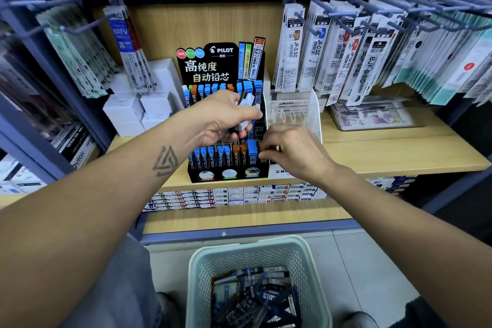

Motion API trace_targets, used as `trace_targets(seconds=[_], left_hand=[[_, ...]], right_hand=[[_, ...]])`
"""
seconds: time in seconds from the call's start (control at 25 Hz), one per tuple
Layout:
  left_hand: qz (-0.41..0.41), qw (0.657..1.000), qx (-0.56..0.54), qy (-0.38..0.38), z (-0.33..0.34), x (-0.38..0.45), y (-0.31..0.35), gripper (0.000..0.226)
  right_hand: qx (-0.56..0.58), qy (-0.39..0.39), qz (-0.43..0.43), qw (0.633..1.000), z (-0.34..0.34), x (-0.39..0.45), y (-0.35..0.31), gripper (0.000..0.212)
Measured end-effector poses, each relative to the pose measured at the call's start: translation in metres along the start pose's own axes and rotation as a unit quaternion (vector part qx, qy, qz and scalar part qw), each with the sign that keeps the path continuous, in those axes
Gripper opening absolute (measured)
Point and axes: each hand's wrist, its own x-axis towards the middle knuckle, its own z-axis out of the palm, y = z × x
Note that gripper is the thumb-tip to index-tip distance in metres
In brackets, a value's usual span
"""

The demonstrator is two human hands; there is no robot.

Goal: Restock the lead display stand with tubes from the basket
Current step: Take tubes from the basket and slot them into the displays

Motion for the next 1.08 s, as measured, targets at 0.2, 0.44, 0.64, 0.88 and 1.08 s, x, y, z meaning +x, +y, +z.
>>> trace_targets(seconds=[0.2, 0.44, 0.64, 0.88, 1.08], left_hand=[[-0.005, 0.999, -0.017, -0.045, 0.003, 0.003, -0.004, 0.019], [-0.007, 0.986, -0.069, -0.155, 0.022, 0.001, -0.005, 0.014], [-0.018, 0.976, -0.145, -0.162, 0.040, 0.006, 0.000, 0.021], [-0.050, 0.965, -0.200, -0.165, 0.052, 0.015, 0.002, 0.018], [-0.036, 0.968, -0.205, -0.143, 0.058, 0.018, 0.002, 0.011]], right_hand=[[0.180, 0.055, 0.141, 0.972, -0.014, 0.010, 0.005, 0.013], [0.622, 0.064, 0.297, 0.722, -0.044, 0.006, 0.004, 0.027], [0.652, 0.075, 0.293, 0.695, -0.057, -0.007, 0.021, 0.019], [0.612, 0.118, 0.306, 0.720, -0.068, -0.014, 0.034, 0.015], [0.569, 0.055, 0.303, 0.763, -0.070, -0.014, 0.038, 0.015]])
